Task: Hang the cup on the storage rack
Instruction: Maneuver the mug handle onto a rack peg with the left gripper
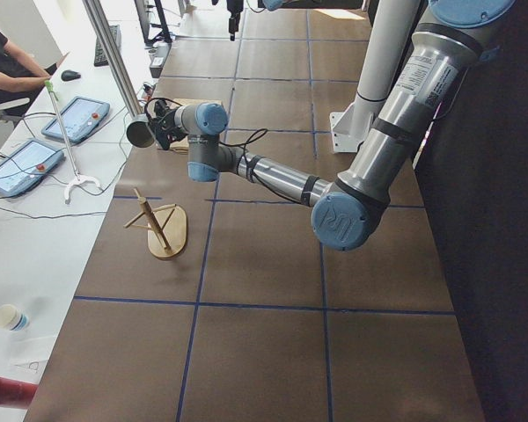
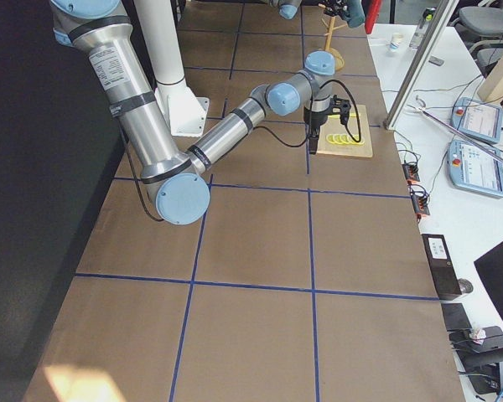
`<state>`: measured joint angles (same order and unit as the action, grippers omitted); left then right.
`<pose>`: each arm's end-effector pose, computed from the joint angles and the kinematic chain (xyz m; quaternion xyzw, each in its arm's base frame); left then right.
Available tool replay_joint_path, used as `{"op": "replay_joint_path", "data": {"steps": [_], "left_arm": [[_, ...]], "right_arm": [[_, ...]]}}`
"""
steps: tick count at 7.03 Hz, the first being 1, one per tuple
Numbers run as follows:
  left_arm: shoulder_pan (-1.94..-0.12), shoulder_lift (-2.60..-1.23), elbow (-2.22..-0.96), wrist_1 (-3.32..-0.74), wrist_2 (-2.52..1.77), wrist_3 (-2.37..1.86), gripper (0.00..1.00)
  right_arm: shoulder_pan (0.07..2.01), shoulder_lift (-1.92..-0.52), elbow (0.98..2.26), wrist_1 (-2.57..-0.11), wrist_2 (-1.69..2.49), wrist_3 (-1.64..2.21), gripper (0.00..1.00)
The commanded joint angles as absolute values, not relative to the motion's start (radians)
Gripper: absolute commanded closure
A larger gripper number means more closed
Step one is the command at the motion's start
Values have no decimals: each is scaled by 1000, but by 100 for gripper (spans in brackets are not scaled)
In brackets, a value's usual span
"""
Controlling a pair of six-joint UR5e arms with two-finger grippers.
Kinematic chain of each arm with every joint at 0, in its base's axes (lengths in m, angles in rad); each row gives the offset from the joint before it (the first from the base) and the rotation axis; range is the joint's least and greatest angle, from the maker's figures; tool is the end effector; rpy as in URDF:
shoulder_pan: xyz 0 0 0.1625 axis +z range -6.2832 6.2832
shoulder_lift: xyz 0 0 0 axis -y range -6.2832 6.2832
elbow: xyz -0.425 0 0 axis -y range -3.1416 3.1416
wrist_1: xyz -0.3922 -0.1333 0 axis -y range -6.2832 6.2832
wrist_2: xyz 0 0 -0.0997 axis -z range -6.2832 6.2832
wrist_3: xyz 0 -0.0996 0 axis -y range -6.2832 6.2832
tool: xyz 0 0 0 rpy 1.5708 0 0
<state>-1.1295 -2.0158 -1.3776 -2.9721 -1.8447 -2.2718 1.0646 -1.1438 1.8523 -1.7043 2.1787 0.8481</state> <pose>0.1815 -0.6333 0.3411 0.0646 0.7317 -0.4708 0.4887 -0.2250 -0.5635 0.3085 0.0310 -0.3932 0.0720 0.9161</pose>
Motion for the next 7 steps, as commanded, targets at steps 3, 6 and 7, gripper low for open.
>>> {"op": "replay_joint_path", "data": {"steps": [3, 6, 7], "left_arm": [[-1129, -1963, -1260, -3258, -1664, -2566, 100], [-1126, -1962, -1198, -3290, -1654, -2577, 100], [-1126, -1983, -1184, -3290, -1651, -2577, 100]], "right_arm": [[1065, -1141, 1865, -1704, 2177, 850, 0], [1065, -1140, 1865, -1704, 2177, 850, 0], [1065, -1140, 1865, -1704, 2177, 850, 0]]}}
